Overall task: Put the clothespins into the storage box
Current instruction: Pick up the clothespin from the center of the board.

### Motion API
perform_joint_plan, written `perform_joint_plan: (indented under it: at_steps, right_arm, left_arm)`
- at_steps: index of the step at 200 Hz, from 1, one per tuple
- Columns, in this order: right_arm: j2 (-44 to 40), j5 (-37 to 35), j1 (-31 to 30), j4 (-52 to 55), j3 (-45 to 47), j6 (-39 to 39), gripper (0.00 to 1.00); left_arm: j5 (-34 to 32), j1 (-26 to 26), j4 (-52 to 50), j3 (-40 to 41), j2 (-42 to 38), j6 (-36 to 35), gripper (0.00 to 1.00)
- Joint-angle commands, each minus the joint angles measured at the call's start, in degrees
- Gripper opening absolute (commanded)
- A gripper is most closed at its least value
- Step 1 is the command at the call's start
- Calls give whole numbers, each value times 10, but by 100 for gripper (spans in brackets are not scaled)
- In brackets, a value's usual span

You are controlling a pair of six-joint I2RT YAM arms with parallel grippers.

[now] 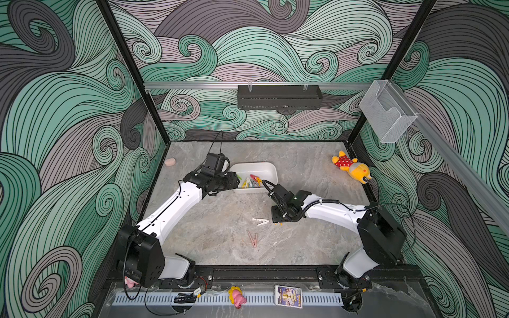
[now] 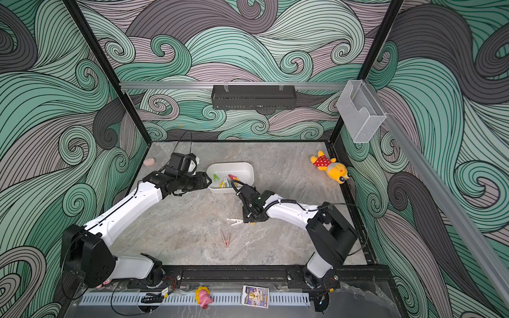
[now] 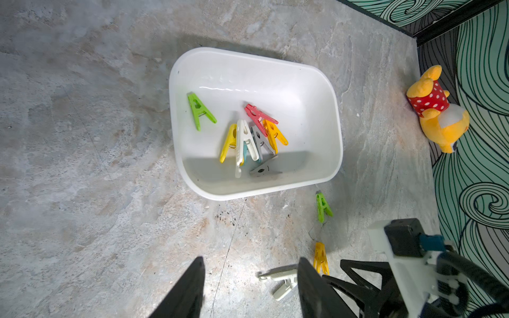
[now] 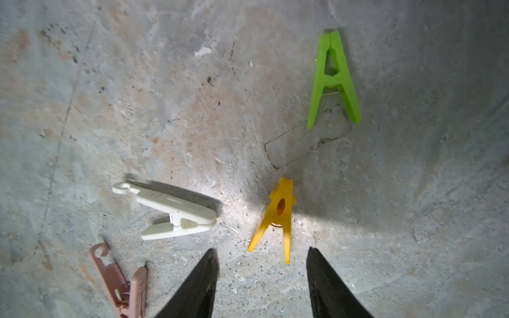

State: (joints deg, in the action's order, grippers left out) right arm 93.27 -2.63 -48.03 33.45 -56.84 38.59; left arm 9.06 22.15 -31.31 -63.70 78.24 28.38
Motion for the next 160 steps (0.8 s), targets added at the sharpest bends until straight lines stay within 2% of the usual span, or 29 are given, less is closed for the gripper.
perform_joint_plan:
  at_steps: [1, 97, 145, 160]
  right_arm:
    - [14, -12, -5, 29, -9, 15, 54]
    - [72, -10, -5, 19, -28, -2, 46]
    - [84, -2, -5, 21, -30, -7, 36]
    - [82, -2, -5, 21, -27, -9, 25]
  left_arm:
    - [-4, -7, 1, 5, -19, 2, 57]
    - [-9, -14, 6, 19, -21, -1, 57]
    - [-8, -15, 1, 17, -21, -5, 57]
    - [-9, -16, 0, 18, -24, -6, 57]
